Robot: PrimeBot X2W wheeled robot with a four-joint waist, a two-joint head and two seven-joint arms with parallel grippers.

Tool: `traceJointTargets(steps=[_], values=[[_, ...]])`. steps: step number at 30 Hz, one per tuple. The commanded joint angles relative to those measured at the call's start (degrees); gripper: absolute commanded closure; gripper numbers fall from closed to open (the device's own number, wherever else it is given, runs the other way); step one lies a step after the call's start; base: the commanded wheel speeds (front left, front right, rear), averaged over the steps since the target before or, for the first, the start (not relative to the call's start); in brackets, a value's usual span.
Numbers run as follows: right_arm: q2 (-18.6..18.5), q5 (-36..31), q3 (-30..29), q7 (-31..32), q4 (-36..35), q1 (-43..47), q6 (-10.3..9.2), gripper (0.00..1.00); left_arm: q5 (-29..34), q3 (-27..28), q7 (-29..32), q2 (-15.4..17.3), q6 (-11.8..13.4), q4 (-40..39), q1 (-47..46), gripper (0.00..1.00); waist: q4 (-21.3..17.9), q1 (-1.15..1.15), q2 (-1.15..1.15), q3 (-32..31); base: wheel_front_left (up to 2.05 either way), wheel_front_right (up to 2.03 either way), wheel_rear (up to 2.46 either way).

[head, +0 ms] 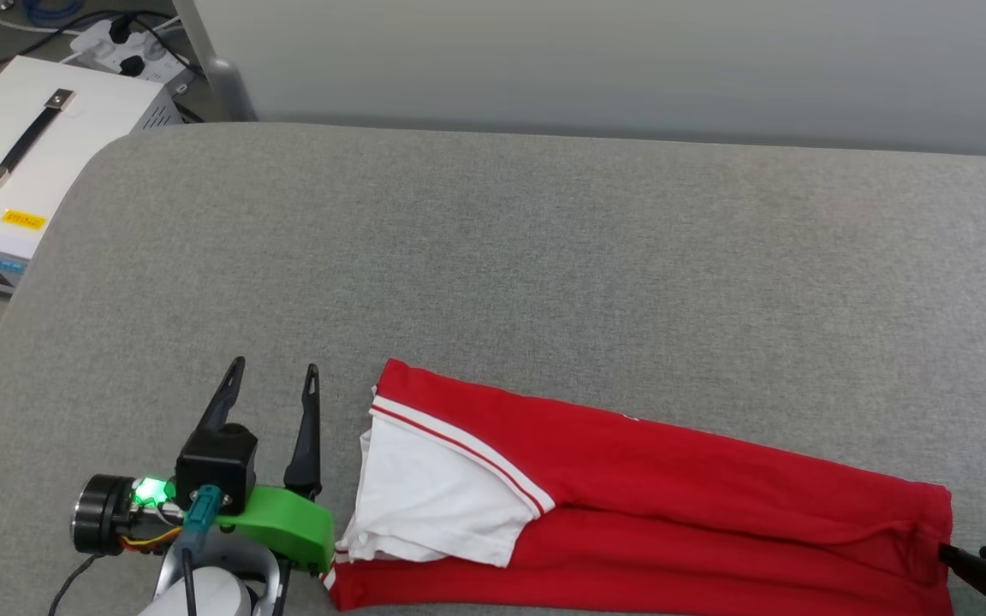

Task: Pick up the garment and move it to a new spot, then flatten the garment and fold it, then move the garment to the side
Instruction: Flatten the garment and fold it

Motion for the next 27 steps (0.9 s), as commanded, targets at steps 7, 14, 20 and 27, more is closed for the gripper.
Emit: traceJointTargets(steps=[7,14,20,27], values=[[4.9,0.1,4.6,-0.5,3.9,-3.6,0.02,0.0,6.9,6.7,-0.3,-6.0,-4.4,1.0,3.5,0.0,2.8,0.0,0.0,3.1,0.0,0.0,0.0],[7.8,1.6,9.5,-1.6,4.9,-4.4,0.02,0.0,13.4,12.6,-0.3,-11.0,-7.1,2.0,5.6,0.0,3.4,0.0,0.0,3.6,0.0,0.0,0.0],[7.1,1.1,12.2,-4.2,6.8,-4.9,0.02,1.0,17.6,17.0,-0.3,-14.6,-9.2,2.1,8.0,0.0,3.1,0.0,0.0,2.9,0.0,0.0,0.0],[3.8,1.2,11.3,-8.0,9.2,-6.5,0.02,1.0,21.0,21.5,-0.3,-17.7,-12.2,2.0,10.8,0.0,2.4,0.0,0.0,1.0,0.0,0.0,0.0]])
